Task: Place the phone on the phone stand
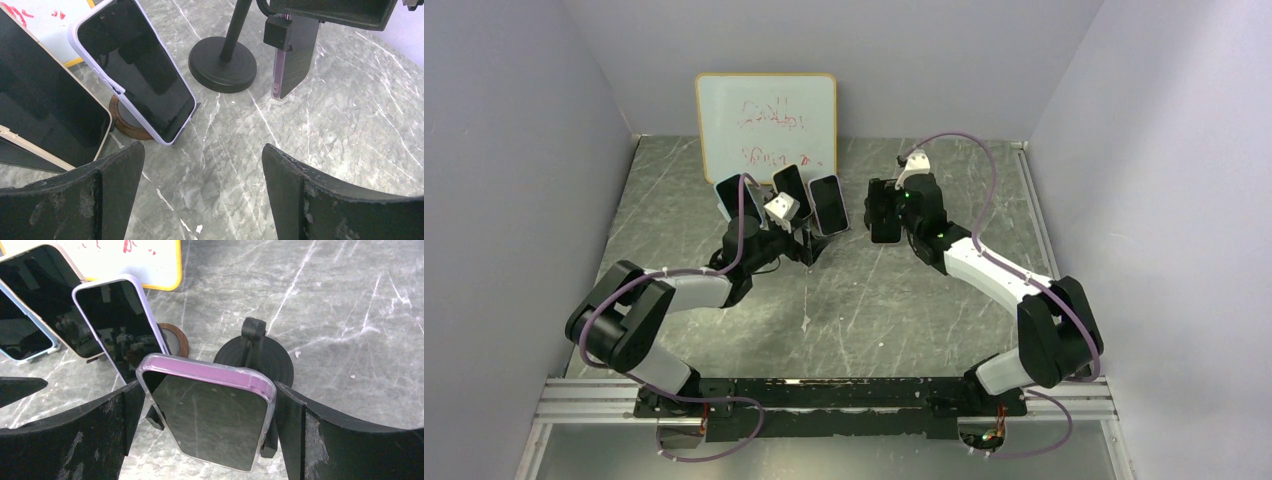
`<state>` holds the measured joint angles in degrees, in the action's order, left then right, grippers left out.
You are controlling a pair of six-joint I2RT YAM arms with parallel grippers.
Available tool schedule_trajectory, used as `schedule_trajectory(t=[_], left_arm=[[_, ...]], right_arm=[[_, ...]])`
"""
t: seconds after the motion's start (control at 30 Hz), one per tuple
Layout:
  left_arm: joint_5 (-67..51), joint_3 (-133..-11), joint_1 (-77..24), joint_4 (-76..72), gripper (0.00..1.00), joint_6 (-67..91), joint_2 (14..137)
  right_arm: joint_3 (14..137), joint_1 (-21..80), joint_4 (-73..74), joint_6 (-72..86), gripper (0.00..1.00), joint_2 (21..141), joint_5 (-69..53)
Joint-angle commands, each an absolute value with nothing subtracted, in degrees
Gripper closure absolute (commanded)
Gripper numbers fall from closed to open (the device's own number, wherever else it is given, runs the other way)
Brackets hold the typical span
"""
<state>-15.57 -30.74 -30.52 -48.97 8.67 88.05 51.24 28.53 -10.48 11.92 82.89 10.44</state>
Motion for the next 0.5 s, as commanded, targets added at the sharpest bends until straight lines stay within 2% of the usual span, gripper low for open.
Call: schedule_trajectory(t=[0.0,0.47], left_arm=[[-14.74,-33.02,-30.12,-48.13,0.09,9.63,86.06],[-12.83,-32.74,-30.13,-47.36,0.06,10.94,83.10]], right_arm=[[54.95,28.04,-8.49,10.90,0.00,83.30,8.22],[54.19,28.04,-6.11,10.95,0.00,77.05,10.98]])
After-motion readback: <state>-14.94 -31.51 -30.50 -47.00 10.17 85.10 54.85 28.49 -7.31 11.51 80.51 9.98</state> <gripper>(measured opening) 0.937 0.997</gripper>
